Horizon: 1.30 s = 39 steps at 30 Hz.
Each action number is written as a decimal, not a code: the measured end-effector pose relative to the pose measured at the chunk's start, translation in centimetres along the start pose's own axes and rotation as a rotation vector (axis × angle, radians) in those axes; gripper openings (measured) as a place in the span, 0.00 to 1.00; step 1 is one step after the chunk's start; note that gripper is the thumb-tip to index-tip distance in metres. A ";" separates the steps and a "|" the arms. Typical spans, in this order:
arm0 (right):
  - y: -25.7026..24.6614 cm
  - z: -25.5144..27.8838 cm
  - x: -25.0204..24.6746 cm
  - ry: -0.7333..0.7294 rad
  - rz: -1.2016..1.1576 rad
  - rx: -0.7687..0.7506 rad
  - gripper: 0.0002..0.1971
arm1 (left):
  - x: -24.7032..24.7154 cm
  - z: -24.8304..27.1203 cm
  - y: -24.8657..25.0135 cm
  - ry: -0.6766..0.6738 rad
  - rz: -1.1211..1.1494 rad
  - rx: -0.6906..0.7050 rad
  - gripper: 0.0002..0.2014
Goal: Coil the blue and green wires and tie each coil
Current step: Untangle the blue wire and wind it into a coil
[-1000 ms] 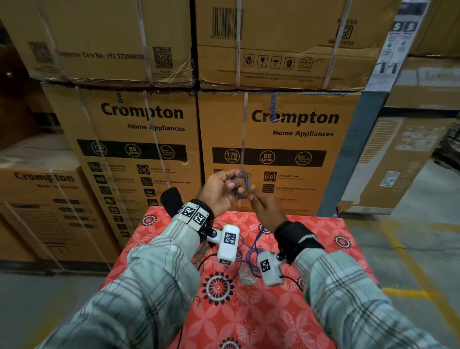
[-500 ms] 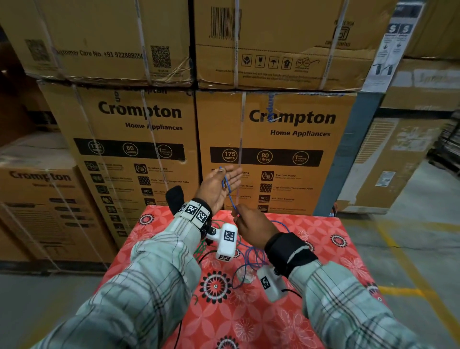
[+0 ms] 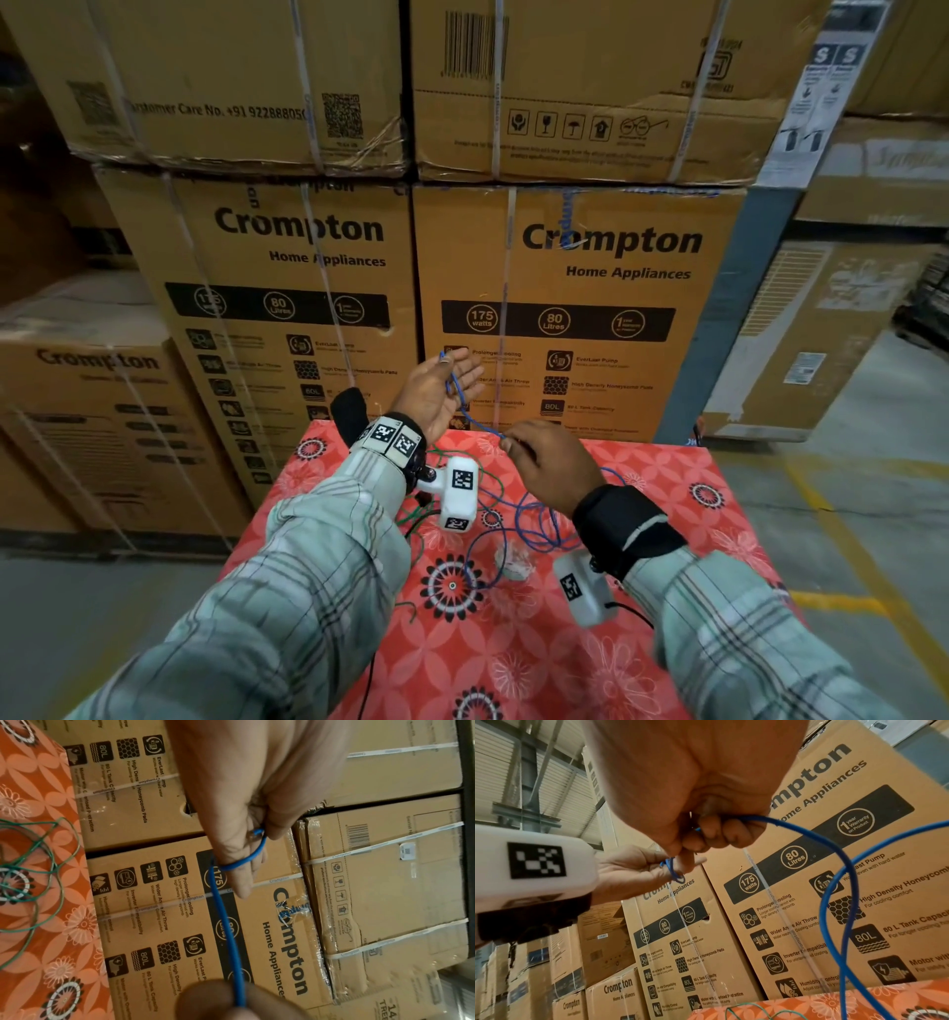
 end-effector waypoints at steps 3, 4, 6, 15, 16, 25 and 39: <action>0.2 0.1 0.1 -0.001 0.001 0.021 0.10 | 1.1 0.5 0.4 -0.034 0.118 0.014 0.17; 0.2 0.2 0.1 0.009 -0.008 0.026 0.11 | 1.4 0.6 0.5 -0.045 0.121 0.021 0.17; 0.0 0.3 -0.1 0.038 -0.030 0.030 0.12 | 1.6 0.4 0.7 -0.049 0.103 0.034 0.18; -1.1 0.0 -1.6 0.047 -0.035 -0.046 0.09 | 0.3 -0.1 -0.2 -0.005 -0.065 -0.004 0.18; -1.5 -0.1 -1.8 0.044 -0.037 -0.055 0.09 | 0.1 0.0 -0.4 0.010 -0.087 -0.006 0.18; -3.7 -2.9 -3.7 -0.022 0.032 -0.227 0.09 | 1.0 1.2 -3.1 -0.045 -0.154 -0.073 0.16; 3.7 -8.0 -6.8 0.005 -0.090 0.097 0.04 | 3.4 3.4 -5.6 -0.277 -0.222 -0.321 0.16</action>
Point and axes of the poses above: each hand's wrist, its own z-axis away from the middle knuckle, its own x-axis out of the palm, y = z × x, the point moved 9 cm from there along -z, towards the middle knuckle, and after that the axes turned 12 degrees about z, right-handed, at the moved point
